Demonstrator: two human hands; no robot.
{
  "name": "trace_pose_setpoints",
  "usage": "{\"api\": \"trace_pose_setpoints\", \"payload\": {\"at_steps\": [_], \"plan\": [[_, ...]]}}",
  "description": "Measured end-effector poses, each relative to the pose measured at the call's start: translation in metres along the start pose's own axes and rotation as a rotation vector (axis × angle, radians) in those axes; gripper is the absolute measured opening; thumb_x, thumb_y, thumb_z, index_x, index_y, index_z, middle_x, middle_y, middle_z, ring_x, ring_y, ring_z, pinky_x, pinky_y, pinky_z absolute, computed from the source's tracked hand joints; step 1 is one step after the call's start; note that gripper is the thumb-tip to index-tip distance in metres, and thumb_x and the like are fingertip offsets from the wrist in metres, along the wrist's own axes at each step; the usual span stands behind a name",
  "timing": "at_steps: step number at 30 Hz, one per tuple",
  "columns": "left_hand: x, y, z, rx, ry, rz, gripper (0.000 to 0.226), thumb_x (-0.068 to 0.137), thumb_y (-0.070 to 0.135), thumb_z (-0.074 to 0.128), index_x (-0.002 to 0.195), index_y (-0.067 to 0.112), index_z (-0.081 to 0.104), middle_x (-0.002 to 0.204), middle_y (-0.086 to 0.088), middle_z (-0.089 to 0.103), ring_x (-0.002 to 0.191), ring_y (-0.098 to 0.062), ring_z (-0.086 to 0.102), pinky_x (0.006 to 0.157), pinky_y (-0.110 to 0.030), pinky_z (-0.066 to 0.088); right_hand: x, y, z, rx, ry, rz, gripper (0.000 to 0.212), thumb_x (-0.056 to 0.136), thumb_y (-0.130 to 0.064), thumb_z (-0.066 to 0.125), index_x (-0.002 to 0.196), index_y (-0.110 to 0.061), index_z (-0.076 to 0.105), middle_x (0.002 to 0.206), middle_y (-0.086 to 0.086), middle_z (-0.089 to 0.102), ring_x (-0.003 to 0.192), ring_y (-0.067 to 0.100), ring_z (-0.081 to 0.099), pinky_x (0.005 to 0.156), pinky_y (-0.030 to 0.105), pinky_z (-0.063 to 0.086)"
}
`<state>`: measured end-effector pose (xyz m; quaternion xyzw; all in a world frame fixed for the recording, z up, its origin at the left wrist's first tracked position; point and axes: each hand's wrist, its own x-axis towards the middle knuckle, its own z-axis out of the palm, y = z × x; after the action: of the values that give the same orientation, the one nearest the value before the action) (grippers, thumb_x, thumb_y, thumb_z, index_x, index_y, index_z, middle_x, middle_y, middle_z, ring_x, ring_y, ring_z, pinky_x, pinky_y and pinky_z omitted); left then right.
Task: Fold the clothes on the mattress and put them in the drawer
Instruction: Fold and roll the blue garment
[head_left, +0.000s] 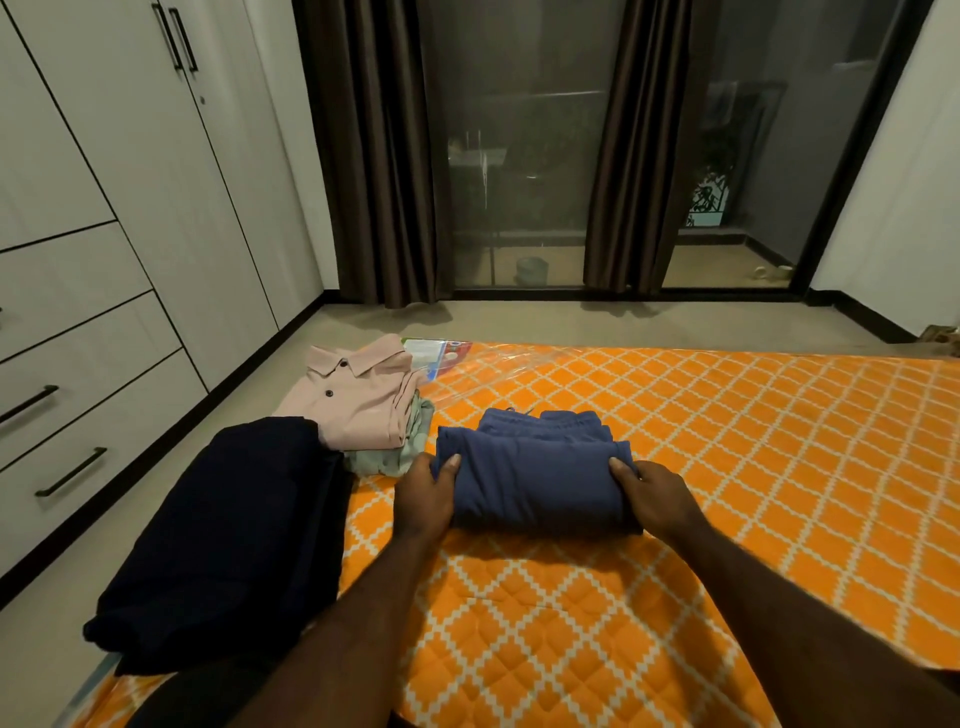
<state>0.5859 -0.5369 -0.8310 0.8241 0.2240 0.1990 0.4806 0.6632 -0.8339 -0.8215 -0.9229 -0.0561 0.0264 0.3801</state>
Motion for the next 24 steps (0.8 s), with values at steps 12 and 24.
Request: {"api": "trace_pose_setpoints", "payload": {"at_steps": [12, 24], "plan": [[0.008, -0.021, -0.017, 0.078, -0.086, -0.039, 0.034, 0.092, 0.061, 0.054, 0.103, 0.030, 0.061, 0.104, 0.004, 0.067, 0.089, -0.014, 0.063, 0.079, -0.041, 0.053, -0.016, 0.007, -0.018, -0.430, -0.055, -0.190, 0.036, 0.095, -0.018, 0.049, 0.126, -0.037, 0.044, 0.114, 0.004, 0.056, 0.091, 0.031, 0.062, 0.071, 0.042, 0.050], [0.014, -0.042, -0.020, 0.701, -0.449, 0.306, 0.098, 0.070, 0.050, 0.070, 0.154, 0.049, 0.018, 0.165, 0.000, 0.011, 0.146, -0.030, 0.030, 0.110, -0.045, 0.037, -0.013, 0.034, -0.010, -0.420, -0.263, -0.264, 0.097, 0.082, -0.016, 0.082, 0.158, -0.036, 0.025, 0.167, 0.006, 0.010, 0.148, 0.032, 0.030, 0.111, 0.037, 0.043]]}}
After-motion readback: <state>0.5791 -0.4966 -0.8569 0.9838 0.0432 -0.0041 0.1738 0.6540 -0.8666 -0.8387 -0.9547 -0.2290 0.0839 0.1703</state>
